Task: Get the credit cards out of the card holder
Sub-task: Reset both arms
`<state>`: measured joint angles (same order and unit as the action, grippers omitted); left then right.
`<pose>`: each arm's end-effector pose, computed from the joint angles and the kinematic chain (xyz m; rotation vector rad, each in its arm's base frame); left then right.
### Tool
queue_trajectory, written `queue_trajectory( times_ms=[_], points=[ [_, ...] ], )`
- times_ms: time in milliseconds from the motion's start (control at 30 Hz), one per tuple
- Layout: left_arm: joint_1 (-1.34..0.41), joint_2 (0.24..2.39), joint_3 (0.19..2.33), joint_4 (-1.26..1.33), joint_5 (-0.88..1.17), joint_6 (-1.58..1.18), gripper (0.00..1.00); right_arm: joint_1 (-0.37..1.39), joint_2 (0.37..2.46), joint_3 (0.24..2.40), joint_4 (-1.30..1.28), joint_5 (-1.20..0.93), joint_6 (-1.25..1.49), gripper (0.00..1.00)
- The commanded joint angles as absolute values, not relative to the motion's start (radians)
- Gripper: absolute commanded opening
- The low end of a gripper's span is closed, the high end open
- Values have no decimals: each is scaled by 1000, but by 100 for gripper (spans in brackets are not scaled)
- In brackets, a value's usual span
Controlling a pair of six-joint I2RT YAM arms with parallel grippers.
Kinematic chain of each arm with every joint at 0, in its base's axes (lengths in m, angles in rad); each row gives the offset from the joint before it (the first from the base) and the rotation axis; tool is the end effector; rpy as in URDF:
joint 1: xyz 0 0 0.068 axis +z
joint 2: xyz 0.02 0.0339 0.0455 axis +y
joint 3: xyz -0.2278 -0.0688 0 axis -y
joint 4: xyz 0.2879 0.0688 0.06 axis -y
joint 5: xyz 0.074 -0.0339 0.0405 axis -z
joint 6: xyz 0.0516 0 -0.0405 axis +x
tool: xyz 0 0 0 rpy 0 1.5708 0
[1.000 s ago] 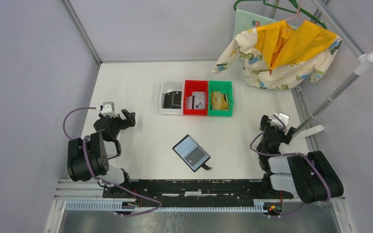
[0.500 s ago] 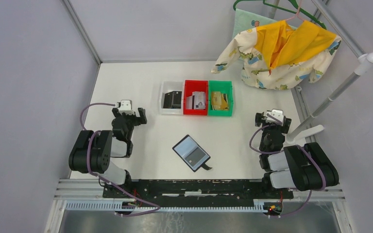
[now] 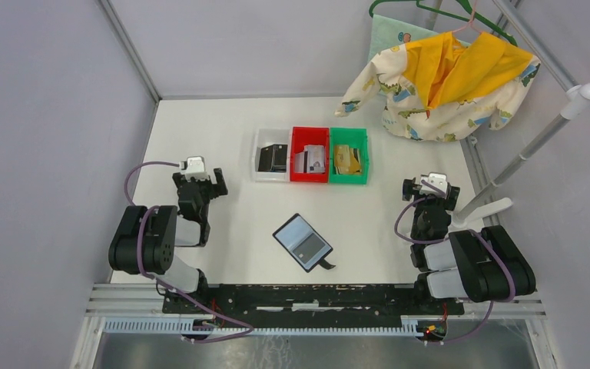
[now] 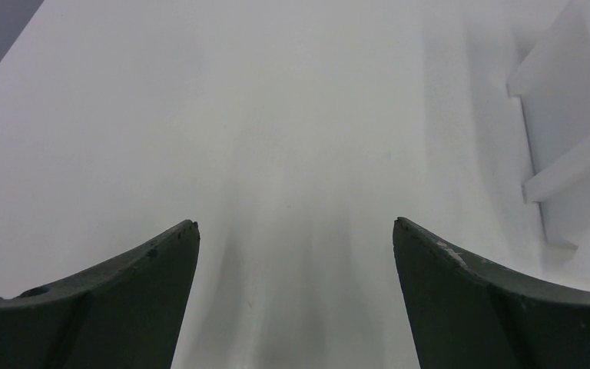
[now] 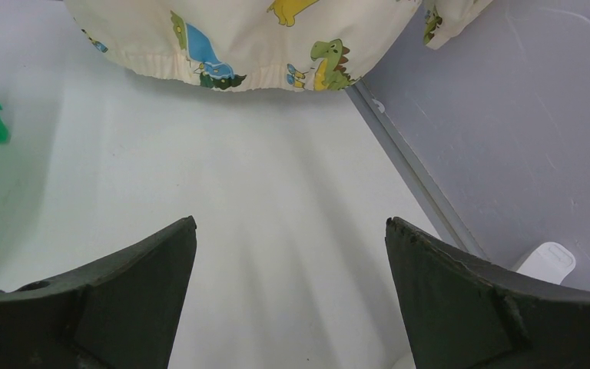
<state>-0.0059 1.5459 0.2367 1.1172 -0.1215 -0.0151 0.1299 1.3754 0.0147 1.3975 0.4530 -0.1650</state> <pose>0.2697 0.0047 0.0547 -0.0963 1.7596 0.0918 0.2159 0.0054 0.0723 0.1350 1.5437 -0.3747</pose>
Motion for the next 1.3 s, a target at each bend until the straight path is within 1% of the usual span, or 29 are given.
queue_trajectory(
  times_ms=[0,1267],
  points=[
    [-2,1555,272,1133,-150,-23,100,127,1366,-104,1436,445,-158,98],
    [-2,1546,262,1147,-149,-23,100,128,1365,-102,1437,446,-158,98]
  ],
)
